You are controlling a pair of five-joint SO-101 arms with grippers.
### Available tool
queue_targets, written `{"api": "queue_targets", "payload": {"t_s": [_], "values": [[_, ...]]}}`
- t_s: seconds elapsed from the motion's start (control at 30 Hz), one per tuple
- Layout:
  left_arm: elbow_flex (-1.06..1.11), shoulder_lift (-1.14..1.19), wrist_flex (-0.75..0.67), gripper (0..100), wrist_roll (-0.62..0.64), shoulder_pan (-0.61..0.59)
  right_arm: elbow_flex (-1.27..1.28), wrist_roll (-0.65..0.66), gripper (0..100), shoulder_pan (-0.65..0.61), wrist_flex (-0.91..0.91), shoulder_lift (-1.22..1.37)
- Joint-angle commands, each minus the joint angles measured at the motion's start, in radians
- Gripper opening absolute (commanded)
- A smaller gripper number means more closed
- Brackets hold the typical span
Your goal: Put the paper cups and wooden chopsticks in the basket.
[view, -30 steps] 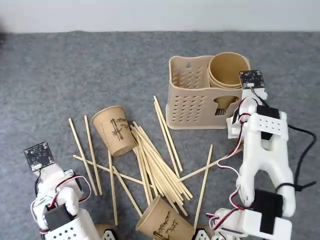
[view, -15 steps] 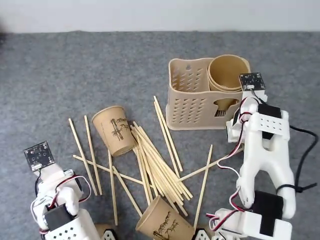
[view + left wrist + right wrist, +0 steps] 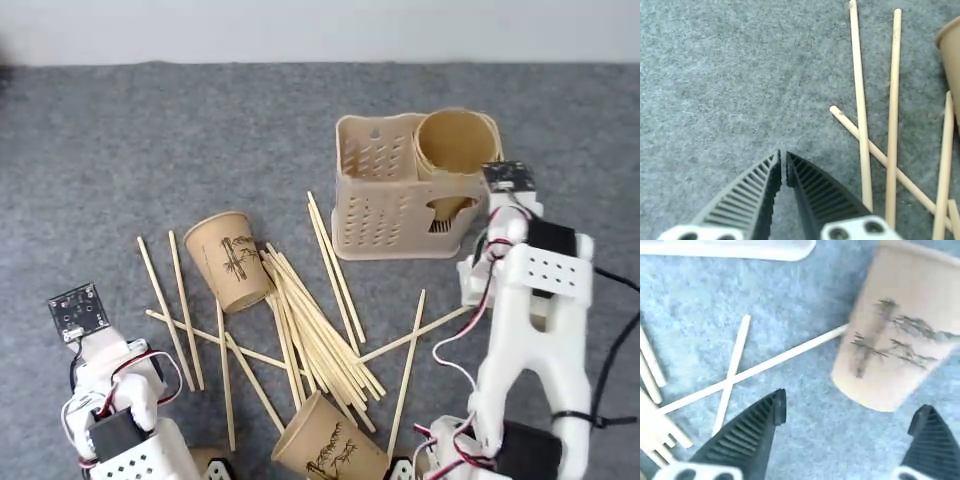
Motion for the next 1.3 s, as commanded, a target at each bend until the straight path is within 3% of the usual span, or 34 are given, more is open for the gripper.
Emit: {"api": "queue_targets", "payload": {"t_s": [0.0, 0.23, 0.4, 0.73, 0.97, 1.17, 1.27], "values": [[-0.012, -0.014, -0.003, 2, -0.002, -0.006, 0.006, -0.069, 38.8, 0.054, -0.054, -0.048], [-0.012, -0.014, -0.003, 2, -0.002, -0.006, 0.051, -0.198, 38.9, 0.085, -0.166, -0.048], [-0.012, -0.014, -0.003, 2, -0.002, -0.006, 0.106, -0.282, 38.9, 0.085, -0.341, -0.048], [-0.012, -0.014, -0.003, 2, -0.002, -0.006, 0.29, -0.315, 38.7, 0.088, -0.67, -0.048], [-0.012, -0.014, -0.003, 2, -0.002, -0.006, 0.318, -0.31, 37.7, 0.094, -0.682, -0.044], [-0.012, -0.014, -0.003, 2, -0.002, -0.006, 0.316, -0.307, 21.6, 0.094, -0.691, 0.033], [-0.012, -0.014, -0.003, 2, -0.002, -0.006, 0.299, -0.307, 20.5, 0.102, -0.682, 0.039]]}}
